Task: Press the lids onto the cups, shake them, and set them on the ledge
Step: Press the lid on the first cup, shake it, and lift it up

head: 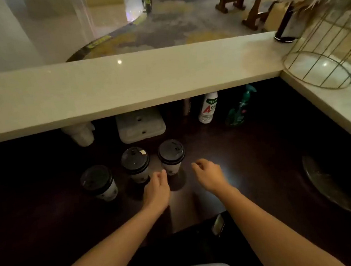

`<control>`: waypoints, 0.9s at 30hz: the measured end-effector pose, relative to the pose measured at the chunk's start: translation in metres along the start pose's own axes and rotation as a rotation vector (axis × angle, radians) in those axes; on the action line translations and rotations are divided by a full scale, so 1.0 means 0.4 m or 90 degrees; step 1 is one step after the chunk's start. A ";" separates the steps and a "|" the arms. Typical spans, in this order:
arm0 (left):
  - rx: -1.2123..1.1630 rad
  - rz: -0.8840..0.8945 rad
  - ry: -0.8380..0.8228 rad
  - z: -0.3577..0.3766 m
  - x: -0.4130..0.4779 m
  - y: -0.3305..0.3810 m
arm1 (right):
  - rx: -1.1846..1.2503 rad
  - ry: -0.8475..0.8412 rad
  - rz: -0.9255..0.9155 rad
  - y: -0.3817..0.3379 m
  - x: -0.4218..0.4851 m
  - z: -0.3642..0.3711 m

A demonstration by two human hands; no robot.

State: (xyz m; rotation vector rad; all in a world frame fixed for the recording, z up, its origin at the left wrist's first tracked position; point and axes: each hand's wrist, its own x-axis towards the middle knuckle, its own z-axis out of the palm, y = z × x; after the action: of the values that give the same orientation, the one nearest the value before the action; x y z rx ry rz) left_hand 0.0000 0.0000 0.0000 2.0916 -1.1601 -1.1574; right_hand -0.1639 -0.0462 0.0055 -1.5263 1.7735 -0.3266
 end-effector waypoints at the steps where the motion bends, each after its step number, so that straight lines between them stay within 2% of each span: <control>1: -0.060 -0.035 0.020 0.015 0.022 0.006 | 0.079 -0.006 0.017 0.004 0.027 0.003; 3: -0.172 -0.110 0.030 0.038 0.050 0.024 | 0.256 -0.048 0.082 0.003 0.065 0.003; 5: -0.230 -0.140 0.040 0.055 0.072 0.042 | 0.406 -0.095 0.142 -0.004 0.098 0.005; 8: -0.267 -0.149 0.059 0.068 0.097 0.065 | 0.482 -0.151 0.157 -0.011 0.140 0.011; 13: -0.325 -0.178 0.102 0.082 0.125 0.081 | 0.493 -0.220 0.138 -0.015 0.168 0.050; 21: -0.289 -0.146 0.113 0.082 0.153 0.070 | 0.499 -0.193 0.123 -0.001 0.164 0.050; 27: -0.260 -0.056 0.110 0.075 0.152 0.094 | 0.484 -0.169 0.098 -0.007 0.161 0.050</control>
State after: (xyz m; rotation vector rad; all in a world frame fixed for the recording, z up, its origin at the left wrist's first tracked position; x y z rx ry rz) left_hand -0.0250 -0.0716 -0.0154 1.8931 -0.6905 -1.1173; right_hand -0.1479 -0.1011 -0.0304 -0.8405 1.3207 -0.6057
